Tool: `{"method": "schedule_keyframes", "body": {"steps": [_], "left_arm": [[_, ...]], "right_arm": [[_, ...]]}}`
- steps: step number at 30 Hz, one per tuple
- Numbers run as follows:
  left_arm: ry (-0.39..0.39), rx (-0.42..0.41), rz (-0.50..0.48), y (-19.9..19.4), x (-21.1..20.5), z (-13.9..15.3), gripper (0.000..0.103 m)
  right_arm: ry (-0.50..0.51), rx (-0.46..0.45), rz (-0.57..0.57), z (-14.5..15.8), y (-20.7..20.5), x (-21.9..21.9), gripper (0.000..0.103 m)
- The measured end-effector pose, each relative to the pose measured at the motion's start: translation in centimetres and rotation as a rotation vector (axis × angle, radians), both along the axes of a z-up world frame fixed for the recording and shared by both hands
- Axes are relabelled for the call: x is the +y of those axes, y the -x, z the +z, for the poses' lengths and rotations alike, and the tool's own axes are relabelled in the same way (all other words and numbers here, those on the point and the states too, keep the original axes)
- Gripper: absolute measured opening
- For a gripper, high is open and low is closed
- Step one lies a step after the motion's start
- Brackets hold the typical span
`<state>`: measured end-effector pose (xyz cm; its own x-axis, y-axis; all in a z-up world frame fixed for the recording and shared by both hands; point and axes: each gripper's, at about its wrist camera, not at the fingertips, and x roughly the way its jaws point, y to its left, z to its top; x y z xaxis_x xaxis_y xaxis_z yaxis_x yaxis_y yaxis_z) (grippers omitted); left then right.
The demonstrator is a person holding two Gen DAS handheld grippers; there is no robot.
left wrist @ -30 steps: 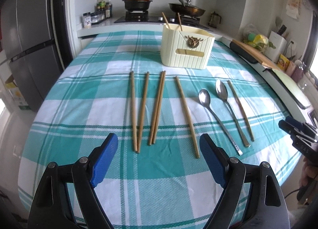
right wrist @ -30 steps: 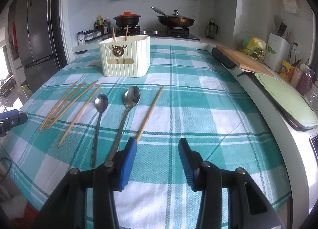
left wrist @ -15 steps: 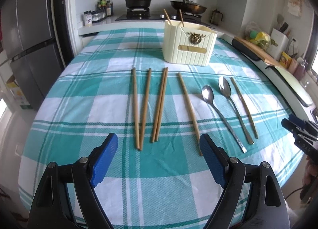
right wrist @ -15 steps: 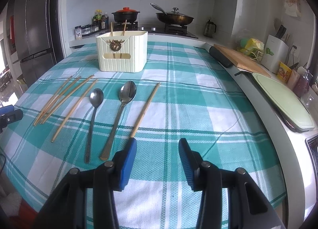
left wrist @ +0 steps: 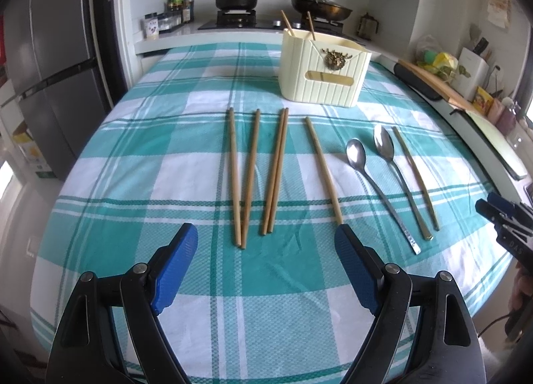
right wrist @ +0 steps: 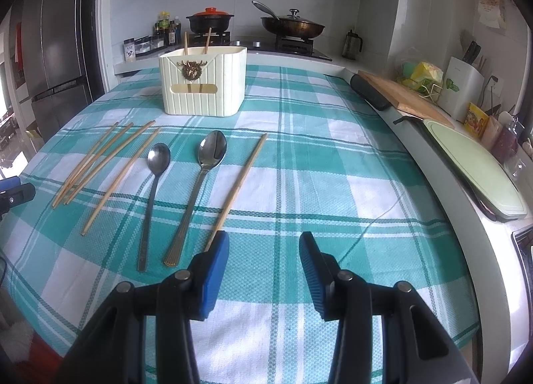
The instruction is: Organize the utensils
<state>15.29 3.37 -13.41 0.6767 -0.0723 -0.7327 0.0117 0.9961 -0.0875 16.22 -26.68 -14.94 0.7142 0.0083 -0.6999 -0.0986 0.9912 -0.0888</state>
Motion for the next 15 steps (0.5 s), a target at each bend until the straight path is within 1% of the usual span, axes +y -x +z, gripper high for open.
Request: {"method": "schedule_keyframes", "body": {"steps": [7, 12, 15], "left_arm": [[0.000, 0.013, 0.022, -0.5, 0.8, -0.3, 0.087], [0.038, 0.013, 0.054, -1.8, 3.3, 0.1, 0.087], [0.032, 0.023, 0.048, -3.1, 4.4, 0.3, 0.087]], "right_arm": [[-0.010, 0.003, -0.004, -0.1, -0.1, 0.0, 0.045], [-0.033, 0.014, -0.008, -0.3, -0.5, -0.2, 0.045], [-0.051, 0.020, -0.008, -0.3, -0.9, -0.1, 0.045]]}}
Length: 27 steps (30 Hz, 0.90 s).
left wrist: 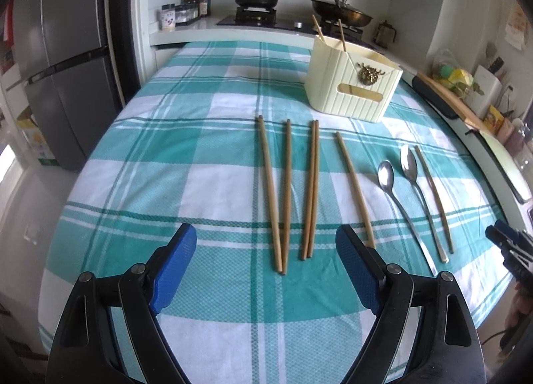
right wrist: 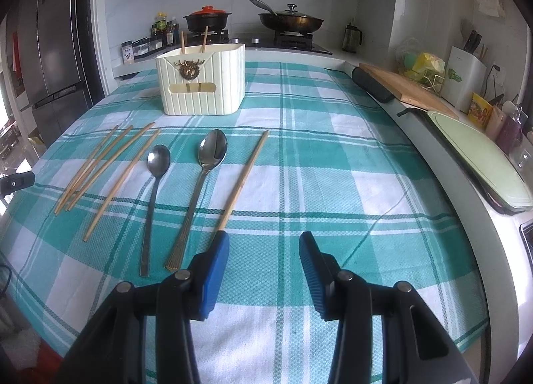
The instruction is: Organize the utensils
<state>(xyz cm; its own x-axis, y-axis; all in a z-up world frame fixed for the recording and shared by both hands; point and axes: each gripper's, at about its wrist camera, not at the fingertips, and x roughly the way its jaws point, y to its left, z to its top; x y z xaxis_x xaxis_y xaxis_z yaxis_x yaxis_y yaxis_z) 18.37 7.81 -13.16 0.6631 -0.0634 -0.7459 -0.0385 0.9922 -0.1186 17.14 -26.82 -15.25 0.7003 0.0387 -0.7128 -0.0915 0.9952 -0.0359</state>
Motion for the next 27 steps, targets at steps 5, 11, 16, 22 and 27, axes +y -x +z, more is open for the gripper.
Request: {"method": "schedule_keyframes", "body": {"steps": [5, 11, 16, 22, 27], "left_arm": [[-0.023, 0.038, -0.027, -3.0, 1.0, -0.1, 0.087], [-0.008, 0.083, -0.039, -8.1, 1.5, -0.9, 0.087], [-0.043, 0.125, -0.014, -12.8, 1.7, -2.4, 0.087], [-0.040, 0.192, 0.017, -16.8, 2.2, -4.7, 0.087], [-0.050, 0.224, 0.020, -18.1, 2.3, -5.8, 0.087]], "right_arm": [[-0.022, 0.010, -0.004, -0.1, -0.6, 0.1, 0.045], [-0.066, 0.039, -0.011, -0.3, -1.4, -0.1, 0.045], [-0.134, 0.060, -0.017, 0.2, -3.0, -0.8, 0.045], [-0.208, 0.098, -0.032, 0.1, -7.2, -1.7, 0.045], [-0.244, 0.154, -0.033, -1.2, -12.1, -1.3, 0.045]]}}
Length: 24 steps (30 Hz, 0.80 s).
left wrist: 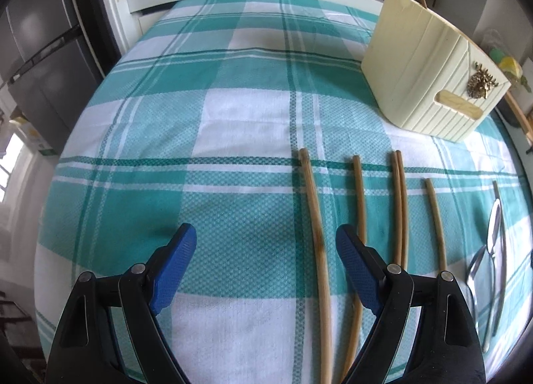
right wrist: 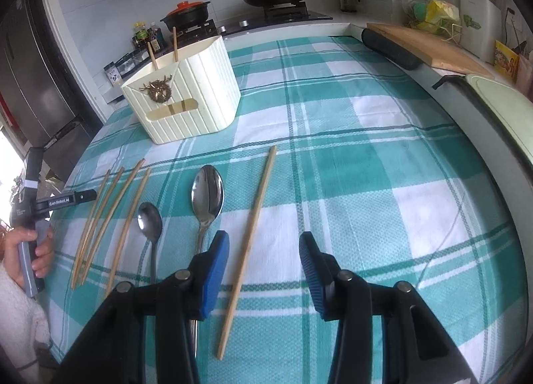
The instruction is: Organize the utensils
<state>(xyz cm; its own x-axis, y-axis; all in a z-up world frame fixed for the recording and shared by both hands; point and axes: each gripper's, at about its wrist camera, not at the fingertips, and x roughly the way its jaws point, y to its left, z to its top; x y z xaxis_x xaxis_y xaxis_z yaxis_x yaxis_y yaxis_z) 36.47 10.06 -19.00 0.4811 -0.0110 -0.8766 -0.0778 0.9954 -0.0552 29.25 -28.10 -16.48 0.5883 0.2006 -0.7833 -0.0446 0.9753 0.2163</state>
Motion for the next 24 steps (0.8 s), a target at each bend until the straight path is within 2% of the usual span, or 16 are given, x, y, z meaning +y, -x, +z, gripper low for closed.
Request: {"method": "schedule_keyframes", "body": {"steps": [5, 14, 17, 20, 24], "left_arm": [[-0.012, 0.016, 0.010, -0.6, 0.3, -0.5, 0.087], [-0.061, 0.016, -0.020, -1.4, -0.5, -0.8, 0.086], [-0.062, 0.026, -0.038, -1.6, -0.7, -0.7, 0.084], [-0.064, 0.044, -0.068, -2.0, -1.1, -0.5, 0.076], [-0.065, 0.090, -0.104, -2.9, -1.8, -0.3, 0.058]], "right_arm": [[-0.006, 0.060, 0.021, -1.7, -3.9, 1.2, 0.045], [0.055, 0.099, 0.060, -3.1, -6.5, 2.7, 0.045], [0.092, 0.110, 0.081, -3.6, -7.2, 3.4, 0.044], [0.144, 0.101, 0.094, -3.6, -8.1, 4.0, 0.043], [0.192, 0.112, 0.093, -3.7, -10.0, 4.3, 0.042]]}}
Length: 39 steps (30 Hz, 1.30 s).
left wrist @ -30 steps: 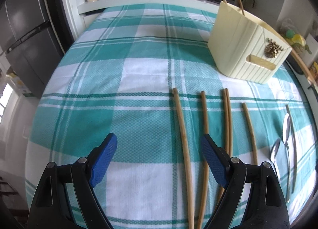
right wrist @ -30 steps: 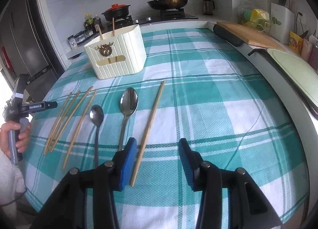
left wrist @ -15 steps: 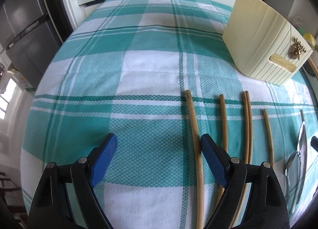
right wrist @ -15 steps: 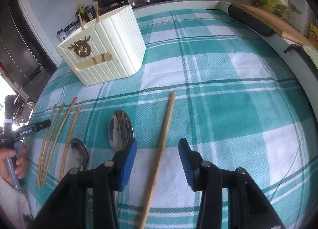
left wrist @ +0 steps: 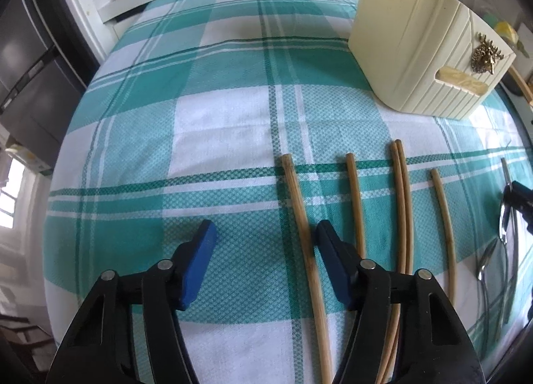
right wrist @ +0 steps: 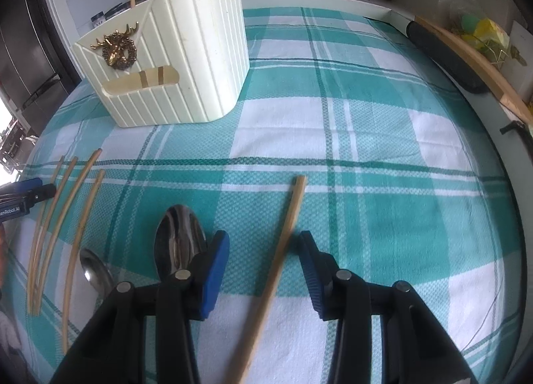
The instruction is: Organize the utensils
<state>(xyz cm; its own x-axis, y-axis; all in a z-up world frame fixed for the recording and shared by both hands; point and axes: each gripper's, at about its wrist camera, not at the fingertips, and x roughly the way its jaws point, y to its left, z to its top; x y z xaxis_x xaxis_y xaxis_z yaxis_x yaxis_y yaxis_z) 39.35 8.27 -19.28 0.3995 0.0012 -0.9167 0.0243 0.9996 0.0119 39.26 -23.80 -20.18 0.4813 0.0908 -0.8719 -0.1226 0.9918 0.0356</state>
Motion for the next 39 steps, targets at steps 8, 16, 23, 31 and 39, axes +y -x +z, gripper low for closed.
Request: {"method": "schedule_keyframes", "body": {"steps": [8, 16, 23, 31, 39], "left_arm": [[-0.007, 0.003, -0.032, -0.6, -1.8, 0.1, 0.008], [0.057, -0.119, 0.007, 1.2, -0.8, 4.1, 0.005], [0.138, -0.307, 0.017, 6.1, 0.9, 12.3, 0.005], [0.224, -0.460, 0.020, 11.9, 1.9, 18.4, 0.005], [0.274, -0.511, -0.001, 13.3, 1.3, 20.1, 0.005]], "right_arm": [[0.005, 0.013, -0.069, 0.1, -3.4, -0.7, 0.006], [-0.156, -0.132, -0.051, 5.8, 0.1, -2.7, 0.006], [-0.223, -0.315, 0.015, 14.0, 6.3, -4.0, 0.006], [-0.212, -0.533, 0.048, 19.7, 12.7, -3.9, 0.006], [-0.203, -0.627, 0.057, 21.7, 14.2, -3.1, 0.006]]}}
